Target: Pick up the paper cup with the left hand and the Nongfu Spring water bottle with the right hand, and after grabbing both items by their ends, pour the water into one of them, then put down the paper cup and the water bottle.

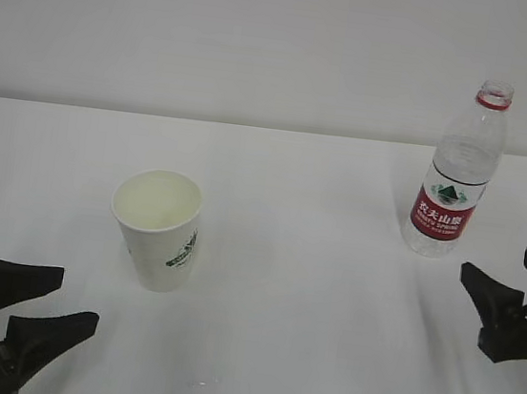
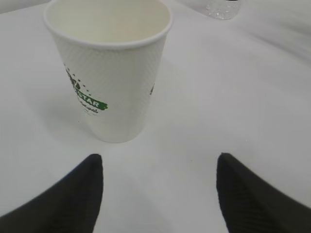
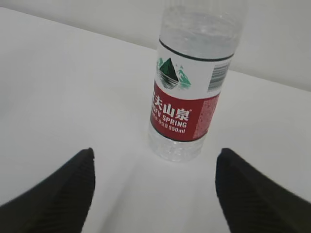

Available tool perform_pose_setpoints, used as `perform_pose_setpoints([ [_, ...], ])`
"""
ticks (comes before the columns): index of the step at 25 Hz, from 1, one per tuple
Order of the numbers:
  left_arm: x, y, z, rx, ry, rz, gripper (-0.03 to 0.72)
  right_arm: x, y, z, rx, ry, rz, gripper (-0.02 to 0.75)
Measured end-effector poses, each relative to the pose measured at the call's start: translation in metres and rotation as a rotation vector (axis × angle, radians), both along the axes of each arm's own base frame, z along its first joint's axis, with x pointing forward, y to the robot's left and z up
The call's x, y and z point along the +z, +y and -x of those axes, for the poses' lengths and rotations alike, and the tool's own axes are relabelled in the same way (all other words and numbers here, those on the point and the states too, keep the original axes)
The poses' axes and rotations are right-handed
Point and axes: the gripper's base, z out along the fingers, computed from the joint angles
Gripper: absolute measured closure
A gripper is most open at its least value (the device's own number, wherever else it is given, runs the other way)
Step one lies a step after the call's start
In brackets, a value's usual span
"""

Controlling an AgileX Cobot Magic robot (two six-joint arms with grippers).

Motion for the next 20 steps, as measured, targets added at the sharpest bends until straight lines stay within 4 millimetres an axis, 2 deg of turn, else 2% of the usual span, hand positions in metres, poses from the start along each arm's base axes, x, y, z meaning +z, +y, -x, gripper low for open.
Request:
perform_pose_setpoints([
  [6,0.0,0.0,0.0,0.0,-0.002,0.002,0.157,0.0,0.001,-0.021,0.008,-0.027,-0.017,0.118],
  [20,0.0,0.0,0.0,0.0,-0.003,0.003,0.158,-0.014,0.002,-0.076,0.008,-0.057,-0.025,0.114],
])
